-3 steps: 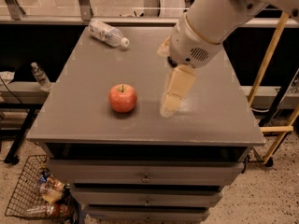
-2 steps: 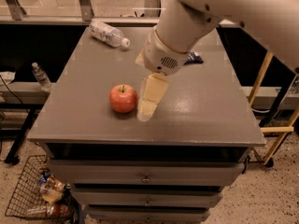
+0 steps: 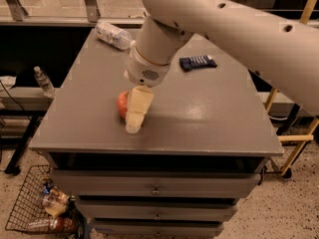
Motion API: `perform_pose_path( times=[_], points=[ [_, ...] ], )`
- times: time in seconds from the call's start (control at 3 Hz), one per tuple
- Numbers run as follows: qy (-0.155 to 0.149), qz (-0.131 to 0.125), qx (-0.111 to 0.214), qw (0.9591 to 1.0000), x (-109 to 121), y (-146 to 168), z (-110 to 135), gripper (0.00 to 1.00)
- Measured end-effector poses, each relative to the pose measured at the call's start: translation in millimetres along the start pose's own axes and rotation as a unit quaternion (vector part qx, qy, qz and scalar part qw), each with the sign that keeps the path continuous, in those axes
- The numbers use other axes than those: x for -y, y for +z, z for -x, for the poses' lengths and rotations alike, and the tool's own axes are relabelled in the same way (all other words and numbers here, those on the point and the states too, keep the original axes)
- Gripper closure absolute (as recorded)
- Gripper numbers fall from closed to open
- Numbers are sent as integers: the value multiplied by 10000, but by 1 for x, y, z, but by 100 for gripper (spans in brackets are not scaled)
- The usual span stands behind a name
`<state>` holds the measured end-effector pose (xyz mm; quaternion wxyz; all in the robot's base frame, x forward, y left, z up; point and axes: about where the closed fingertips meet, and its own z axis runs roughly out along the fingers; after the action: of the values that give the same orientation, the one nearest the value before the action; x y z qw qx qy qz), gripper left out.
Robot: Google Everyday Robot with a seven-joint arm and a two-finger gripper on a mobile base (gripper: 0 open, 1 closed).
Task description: Pick apple
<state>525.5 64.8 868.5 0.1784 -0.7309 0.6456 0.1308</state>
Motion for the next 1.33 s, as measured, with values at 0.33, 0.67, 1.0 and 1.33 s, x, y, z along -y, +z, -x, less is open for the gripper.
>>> perform_pose_path(
  times=[0.33, 0.67, 1.0, 1.33],
  points=[
    [38, -21, -146, 9999, 10, 12, -7, 25],
    [61, -20, -195, 9998, 13, 17, -13, 48],
    [-10, 4, -75, 10000, 14, 13, -11, 72],
    [-238, -68, 236, 9994, 14, -16, -2, 94]
  ],
)
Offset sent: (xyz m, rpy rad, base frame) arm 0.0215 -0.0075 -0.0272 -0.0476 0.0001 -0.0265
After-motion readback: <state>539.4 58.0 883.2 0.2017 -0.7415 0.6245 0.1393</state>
